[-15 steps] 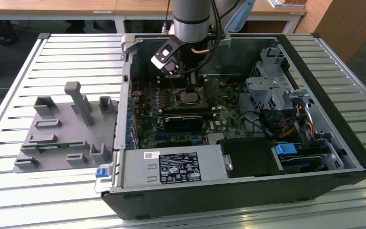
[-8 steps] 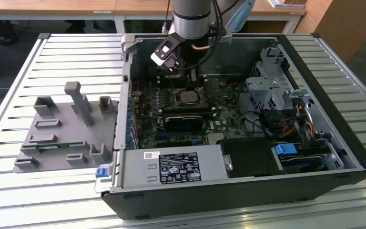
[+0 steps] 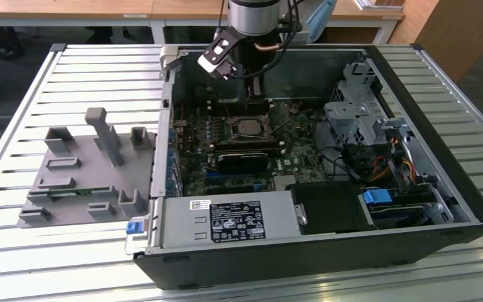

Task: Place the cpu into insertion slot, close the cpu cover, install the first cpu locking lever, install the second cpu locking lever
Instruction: 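Close the cpu cover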

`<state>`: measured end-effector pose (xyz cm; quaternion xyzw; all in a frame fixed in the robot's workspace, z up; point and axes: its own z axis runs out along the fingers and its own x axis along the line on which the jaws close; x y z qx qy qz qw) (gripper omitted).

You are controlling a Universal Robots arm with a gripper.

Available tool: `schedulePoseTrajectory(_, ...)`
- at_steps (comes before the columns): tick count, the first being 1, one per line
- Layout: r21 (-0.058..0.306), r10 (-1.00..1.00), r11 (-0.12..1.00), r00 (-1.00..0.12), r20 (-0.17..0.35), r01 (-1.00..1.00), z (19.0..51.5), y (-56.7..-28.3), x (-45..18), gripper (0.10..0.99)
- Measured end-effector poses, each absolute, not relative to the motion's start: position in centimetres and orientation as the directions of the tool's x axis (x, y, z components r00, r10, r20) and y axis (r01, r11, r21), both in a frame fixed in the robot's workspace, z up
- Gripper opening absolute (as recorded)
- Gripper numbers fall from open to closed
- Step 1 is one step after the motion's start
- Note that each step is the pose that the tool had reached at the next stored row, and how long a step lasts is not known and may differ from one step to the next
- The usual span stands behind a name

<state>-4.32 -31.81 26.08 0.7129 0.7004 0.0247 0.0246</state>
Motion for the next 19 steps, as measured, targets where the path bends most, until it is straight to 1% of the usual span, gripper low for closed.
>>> schedulePoseTrajectory(6,0.070,1.000,-0.018,0.018,0.001,0.997,26.2,-31.9,-4.4,0.106)
schedulePoseTrajectory(11,0.069,1.000,-0.018,0.018,0.002,0.997,26.2,-32.8,-4.3,0.106)
schedulePoseTrajectory(19,0.047,1.000,-0.018,0.017,0.024,0.999,26.2,-33.0,-2.7,0.106)
